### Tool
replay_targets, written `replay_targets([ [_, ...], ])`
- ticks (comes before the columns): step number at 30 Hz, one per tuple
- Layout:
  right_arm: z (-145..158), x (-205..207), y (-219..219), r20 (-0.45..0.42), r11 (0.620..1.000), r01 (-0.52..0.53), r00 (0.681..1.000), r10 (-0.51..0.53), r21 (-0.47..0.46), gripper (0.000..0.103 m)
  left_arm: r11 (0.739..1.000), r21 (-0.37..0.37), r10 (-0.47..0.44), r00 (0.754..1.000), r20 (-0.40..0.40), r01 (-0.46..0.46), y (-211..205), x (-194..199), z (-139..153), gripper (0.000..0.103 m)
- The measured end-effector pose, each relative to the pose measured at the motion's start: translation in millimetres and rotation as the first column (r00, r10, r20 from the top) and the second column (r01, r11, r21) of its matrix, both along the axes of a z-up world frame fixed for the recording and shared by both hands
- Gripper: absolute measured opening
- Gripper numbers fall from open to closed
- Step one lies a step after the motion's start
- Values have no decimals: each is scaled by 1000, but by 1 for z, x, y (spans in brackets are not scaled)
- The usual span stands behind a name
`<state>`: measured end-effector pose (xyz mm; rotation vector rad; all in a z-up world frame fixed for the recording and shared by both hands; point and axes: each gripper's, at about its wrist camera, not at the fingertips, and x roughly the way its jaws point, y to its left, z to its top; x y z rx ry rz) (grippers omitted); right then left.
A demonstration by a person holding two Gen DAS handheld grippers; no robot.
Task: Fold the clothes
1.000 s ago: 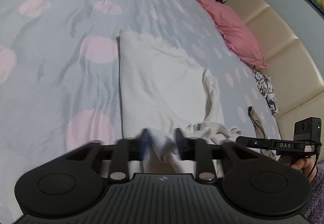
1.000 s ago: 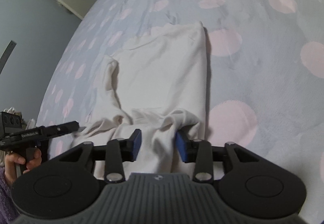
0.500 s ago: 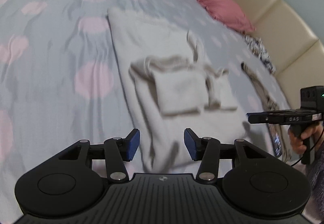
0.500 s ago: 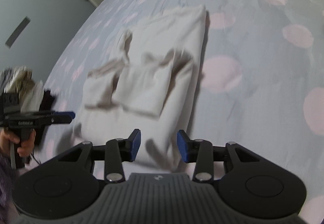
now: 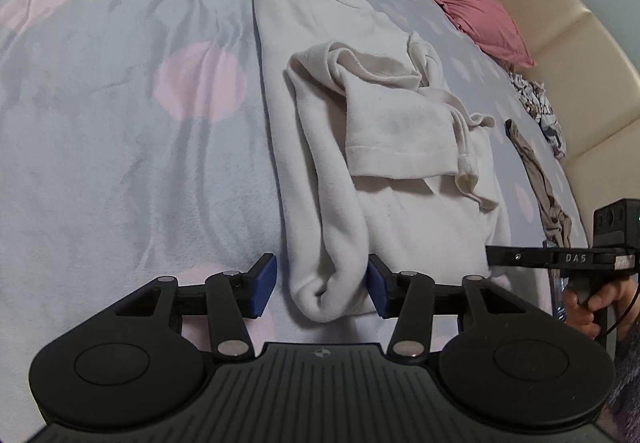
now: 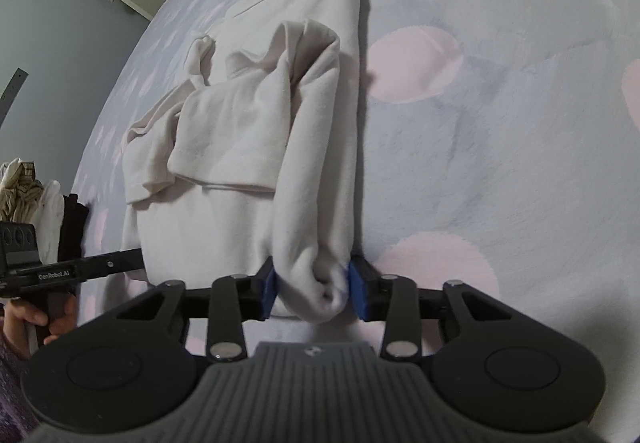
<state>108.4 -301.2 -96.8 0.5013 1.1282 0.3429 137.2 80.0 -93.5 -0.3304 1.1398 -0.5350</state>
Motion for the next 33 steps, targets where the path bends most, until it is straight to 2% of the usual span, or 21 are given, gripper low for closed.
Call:
replay_targets([
  [3,5,0,1,-10,1000,10,1000,-10,3,32,1000,12,-10,1000,18,10,-6,-2,6,23],
  [9,34,-9,-4,8,999,16,1000,-16,36,28,999,-52,0,999,33,2,3,-10,29,18],
  [14,60,-27,-7,-2,997,-27,1000,28,66,27,994,-111,-9,1000,6,9,18,-28,52,18],
  [18,63,-53,-3,-29,995,-91,995,92,44,27,993,-111,-33,999,-38,29,25,-53,52,18],
  [24,41,-90,0,-93,990,-138,986,139,24,27,996,-57,-79,992,-96,74,24,-94,27,18],
  [28,27,-98,3,-90,990,-143,986,142,2,28,997,-23,-79,993,-85,77,21,-98,13,19],
  [33,26,-96,14,-74,982,-177,982,172,-63,33,996,13,-91,993,-79,92,18,-98,15,31],
])
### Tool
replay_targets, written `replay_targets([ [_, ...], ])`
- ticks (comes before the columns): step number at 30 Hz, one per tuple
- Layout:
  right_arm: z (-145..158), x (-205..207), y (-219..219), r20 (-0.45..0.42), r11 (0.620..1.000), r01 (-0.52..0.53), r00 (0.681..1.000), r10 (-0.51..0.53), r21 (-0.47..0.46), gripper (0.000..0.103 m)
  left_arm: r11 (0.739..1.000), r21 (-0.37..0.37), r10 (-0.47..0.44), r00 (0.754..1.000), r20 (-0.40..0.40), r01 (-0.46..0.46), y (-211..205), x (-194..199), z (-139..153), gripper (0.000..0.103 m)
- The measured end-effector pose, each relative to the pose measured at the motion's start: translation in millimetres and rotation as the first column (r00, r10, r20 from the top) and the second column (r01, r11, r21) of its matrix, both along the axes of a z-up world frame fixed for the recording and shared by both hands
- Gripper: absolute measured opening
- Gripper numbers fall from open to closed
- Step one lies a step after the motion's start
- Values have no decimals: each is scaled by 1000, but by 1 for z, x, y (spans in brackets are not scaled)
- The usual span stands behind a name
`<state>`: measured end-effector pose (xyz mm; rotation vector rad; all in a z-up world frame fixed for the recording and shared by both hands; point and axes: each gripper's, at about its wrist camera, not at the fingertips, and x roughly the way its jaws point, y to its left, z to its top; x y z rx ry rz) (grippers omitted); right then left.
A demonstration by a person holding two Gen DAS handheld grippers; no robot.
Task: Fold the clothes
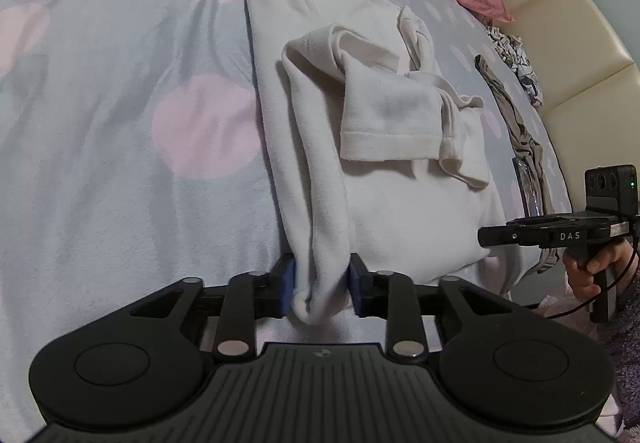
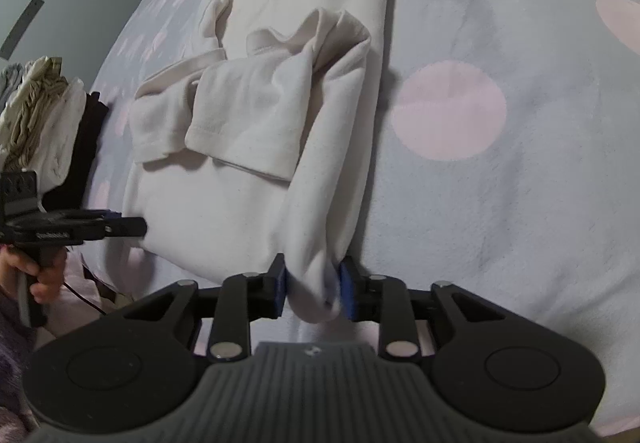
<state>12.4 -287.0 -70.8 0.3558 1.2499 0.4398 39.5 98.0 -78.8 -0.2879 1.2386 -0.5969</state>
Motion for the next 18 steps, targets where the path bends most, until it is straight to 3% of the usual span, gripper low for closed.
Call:
replay_targets([
  [4,26,-5,1,117,994,-32,992,44,-102,35,997,72,-26,989,148,16,6,-9,30,34],
  [8,49,-10,5,258,982,-59,961,104,-177,34,999,47,-38,965,259,26,7,-10,52,33],
  [13,50,-8,25,297,977,-151,936,190,-150,29,986,92,-161,948,274,141,-30,-8,49,31],
  [18,31,-1,55,252,956,-229,929,270,-183,29,961,147,-265,931,250,234,-63,-4,33,31],
])
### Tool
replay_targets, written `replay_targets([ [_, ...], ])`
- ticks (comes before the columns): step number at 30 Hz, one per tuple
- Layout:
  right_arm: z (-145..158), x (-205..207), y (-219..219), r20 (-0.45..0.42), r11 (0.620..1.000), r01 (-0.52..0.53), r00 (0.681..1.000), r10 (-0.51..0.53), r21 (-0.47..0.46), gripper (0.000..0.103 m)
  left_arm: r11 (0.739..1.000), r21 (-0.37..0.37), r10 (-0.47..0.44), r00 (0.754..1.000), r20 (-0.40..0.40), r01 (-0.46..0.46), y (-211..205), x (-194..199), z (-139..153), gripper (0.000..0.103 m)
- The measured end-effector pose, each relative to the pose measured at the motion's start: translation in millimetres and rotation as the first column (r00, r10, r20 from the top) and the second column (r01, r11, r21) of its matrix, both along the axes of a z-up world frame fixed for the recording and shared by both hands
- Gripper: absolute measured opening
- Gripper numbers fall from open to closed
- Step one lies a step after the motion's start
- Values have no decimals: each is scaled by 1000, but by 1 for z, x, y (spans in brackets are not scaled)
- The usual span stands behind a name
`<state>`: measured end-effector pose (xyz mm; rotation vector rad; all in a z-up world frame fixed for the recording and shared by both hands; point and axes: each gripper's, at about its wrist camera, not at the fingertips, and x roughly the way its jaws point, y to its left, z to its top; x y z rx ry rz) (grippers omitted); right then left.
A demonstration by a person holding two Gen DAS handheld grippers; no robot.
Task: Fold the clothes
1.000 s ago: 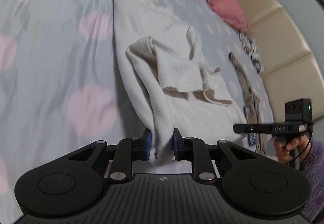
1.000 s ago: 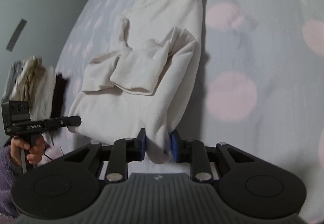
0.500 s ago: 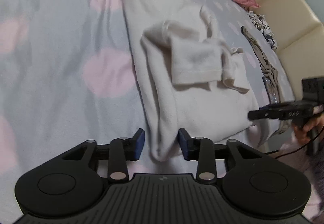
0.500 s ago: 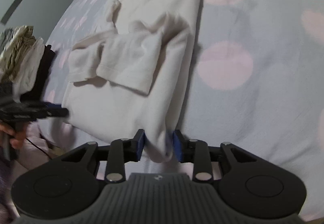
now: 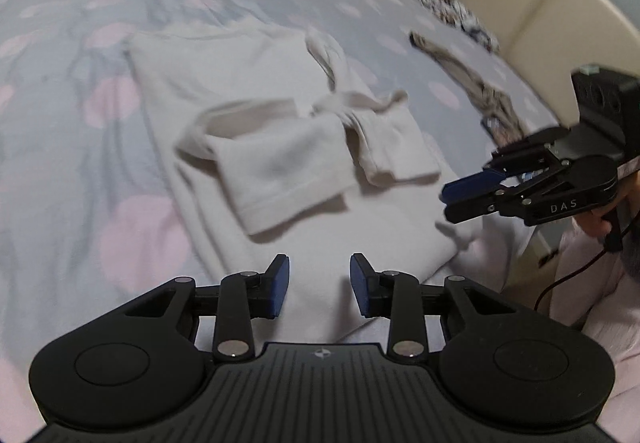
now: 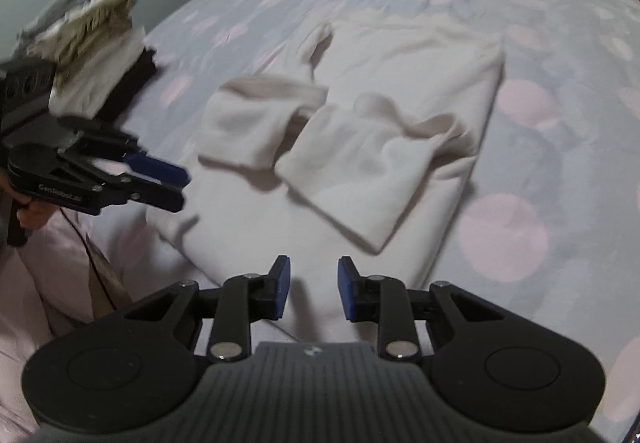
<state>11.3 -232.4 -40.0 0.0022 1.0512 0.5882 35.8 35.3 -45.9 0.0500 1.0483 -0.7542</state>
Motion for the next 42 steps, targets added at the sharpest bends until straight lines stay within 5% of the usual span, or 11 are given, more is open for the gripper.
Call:
replay_targets([
  [9,-14,37,5,58,998,57,997,-55,-24,24,999,-30,38,999,23,-38,-15,36,-16,30],
  [26,17,107,-4,134,977,207,968,-213,58,30,955,-147,278,951,133,-259,-11,105,22,30],
  [34,38,96,-4,160,975,210,963,-219,72,33,945,-165,308,936,171,-281,-2,96,52,30],
  [42,17,56,-19,87,981,191,977,-194,43,33,962,-83,269,960,81,-262,24,52,33,30],
])
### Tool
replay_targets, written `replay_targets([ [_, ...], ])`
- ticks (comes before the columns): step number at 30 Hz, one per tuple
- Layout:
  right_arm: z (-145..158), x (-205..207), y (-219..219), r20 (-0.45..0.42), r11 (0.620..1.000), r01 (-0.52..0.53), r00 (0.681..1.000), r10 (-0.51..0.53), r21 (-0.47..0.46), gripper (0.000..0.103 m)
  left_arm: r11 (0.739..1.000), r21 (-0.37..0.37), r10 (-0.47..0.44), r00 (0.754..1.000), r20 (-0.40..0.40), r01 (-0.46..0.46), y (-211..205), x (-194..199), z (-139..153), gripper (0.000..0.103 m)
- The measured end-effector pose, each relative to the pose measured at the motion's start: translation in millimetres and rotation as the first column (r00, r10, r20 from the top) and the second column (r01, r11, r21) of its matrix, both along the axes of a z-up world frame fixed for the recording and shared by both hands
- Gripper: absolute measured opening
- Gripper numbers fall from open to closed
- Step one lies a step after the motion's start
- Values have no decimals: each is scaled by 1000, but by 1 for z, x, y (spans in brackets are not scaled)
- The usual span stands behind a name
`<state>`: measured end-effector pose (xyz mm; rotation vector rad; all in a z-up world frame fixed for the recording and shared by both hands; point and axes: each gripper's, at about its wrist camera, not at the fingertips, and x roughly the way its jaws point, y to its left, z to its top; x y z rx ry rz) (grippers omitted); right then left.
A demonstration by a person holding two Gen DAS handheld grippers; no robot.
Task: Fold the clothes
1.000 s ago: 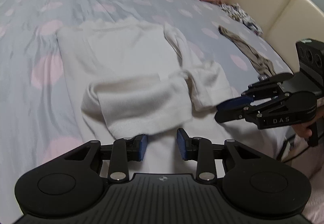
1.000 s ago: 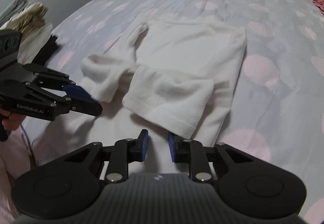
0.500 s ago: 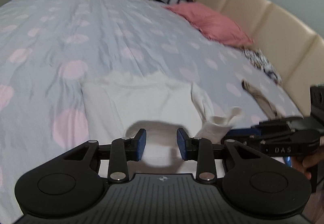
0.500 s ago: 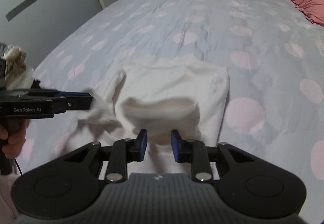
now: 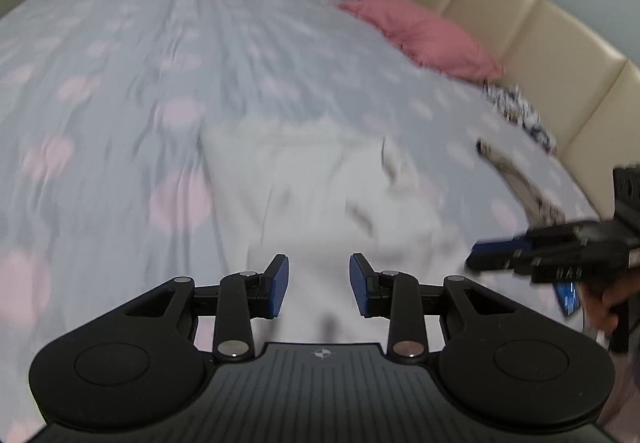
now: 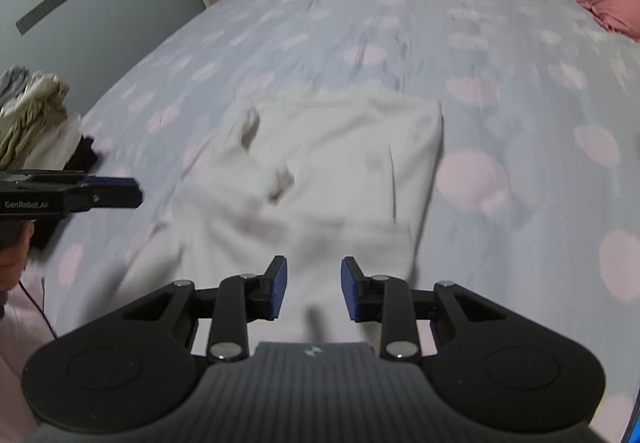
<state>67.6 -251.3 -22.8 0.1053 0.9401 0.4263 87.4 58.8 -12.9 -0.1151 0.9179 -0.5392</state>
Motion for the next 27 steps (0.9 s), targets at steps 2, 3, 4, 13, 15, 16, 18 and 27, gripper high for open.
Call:
replay_targets([
  [2,-5,-13,-6,-18,1000,-5,1000,5,3,34,1000,11,-22,999,-37,22,6,-15,-8,30],
  [3,-8,-20,-9,-26,1000,-7,1000,7,5,34,999,17,-31,998,-45,32,8,-22,-11,31],
  [4,-11,-27,-13,-35,1000,-9,999,9,8,34,999,23,-39,998,-53,41,10,-29,-14,31],
  [13,-35,-61,-33,-104,997,-8,994,16,78,34,998,-24,-66,994,-93,64,19,-54,-37,35],
  [15,-39,-59,-32,-127,996,1,992,11,94,34,998,-34,-56,993,-107,53,19,-52,-40,35],
  [16,-40,-58,-31,-132,996,0,991,12,94,34,998,-41,-52,991,-120,48,20,-51,-42,35],
  [18,-42,-57,-29,-140,995,-1,990,15,97,34,998,-47,-52,987,-153,46,21,-51,-46,32],
  [27,-41,-59,-39,-192,985,12,981,22,171,26,997,-42,-73,982,-176,66,24,-65,-49,14],
])
